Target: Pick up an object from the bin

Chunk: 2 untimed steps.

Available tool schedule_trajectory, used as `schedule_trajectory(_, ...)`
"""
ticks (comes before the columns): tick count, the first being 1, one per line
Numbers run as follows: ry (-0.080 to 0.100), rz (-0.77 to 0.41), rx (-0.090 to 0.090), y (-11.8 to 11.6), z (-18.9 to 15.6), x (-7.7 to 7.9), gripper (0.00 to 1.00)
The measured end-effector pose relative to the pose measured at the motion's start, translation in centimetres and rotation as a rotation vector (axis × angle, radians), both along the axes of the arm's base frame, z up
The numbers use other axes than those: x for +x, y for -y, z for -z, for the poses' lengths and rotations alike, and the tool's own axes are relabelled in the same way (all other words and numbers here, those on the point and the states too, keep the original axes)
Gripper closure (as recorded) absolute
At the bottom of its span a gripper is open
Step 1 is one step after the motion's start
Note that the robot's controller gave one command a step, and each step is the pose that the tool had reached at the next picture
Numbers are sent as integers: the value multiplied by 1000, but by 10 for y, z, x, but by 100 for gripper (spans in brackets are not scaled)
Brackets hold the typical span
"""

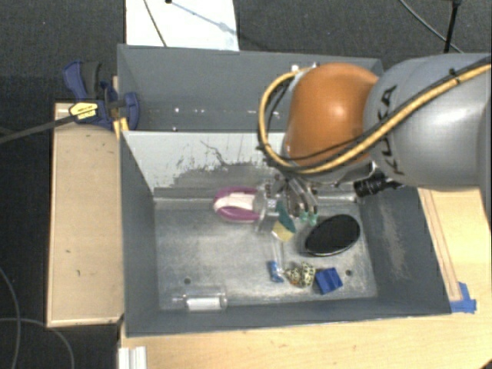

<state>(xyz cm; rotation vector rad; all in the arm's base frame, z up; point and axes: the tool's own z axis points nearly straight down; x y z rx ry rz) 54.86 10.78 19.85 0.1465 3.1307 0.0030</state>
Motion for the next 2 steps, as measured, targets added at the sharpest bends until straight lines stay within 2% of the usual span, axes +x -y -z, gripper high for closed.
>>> schedule_trajectory(1, -4, -216, -1, -36, 19, 20, 100)
schedule_trajectory(2, 3, -246, -3, 4, -95, 25, 100)
